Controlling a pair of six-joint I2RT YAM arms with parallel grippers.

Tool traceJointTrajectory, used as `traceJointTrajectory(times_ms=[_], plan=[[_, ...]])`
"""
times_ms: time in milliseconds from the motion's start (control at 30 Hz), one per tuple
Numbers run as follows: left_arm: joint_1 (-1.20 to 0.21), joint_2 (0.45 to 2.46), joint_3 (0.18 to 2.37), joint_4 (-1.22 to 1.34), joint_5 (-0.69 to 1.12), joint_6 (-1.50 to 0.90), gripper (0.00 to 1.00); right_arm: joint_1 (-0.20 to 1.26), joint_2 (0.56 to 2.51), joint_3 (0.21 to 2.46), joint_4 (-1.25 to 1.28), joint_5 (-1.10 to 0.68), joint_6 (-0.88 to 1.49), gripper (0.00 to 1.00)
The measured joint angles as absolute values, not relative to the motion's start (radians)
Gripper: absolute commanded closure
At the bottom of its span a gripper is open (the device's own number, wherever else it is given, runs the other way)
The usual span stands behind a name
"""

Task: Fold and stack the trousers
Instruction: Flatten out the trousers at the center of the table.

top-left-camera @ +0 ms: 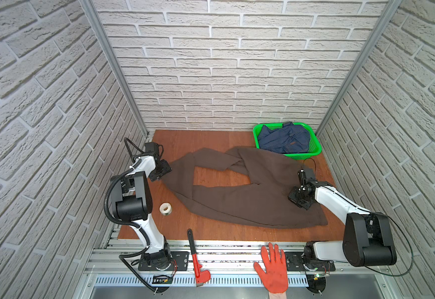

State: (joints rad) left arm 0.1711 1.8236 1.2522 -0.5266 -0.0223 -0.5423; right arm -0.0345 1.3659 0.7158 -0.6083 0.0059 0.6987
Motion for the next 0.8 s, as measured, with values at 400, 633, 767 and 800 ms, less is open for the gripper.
traceJointTrajectory(times_ms=[400,633,767,800], plan=[[0.174,1.864,1.271,-0.5,0.003,-0.542,0.59,-0.018,1.312,0.719,-0.632,0.003,0.677,0.74],[0.175,1.88,1.286,-0.498,0.009,-0.541,0.84,-0.016,1.287,0.73,-0.642,0.004,0.672,0.74],[0.175,1.88,1.299,-0.495,0.014,-0.538,0.92,-0.016,1.287,0.73,-0.643,0.003,0.673,0.74],[0.175,1.879,1.301,-0.494,0.017,-0.537,0.94,-0.016,1.287,0.73,-0.643,0.003,0.673,0.74]])
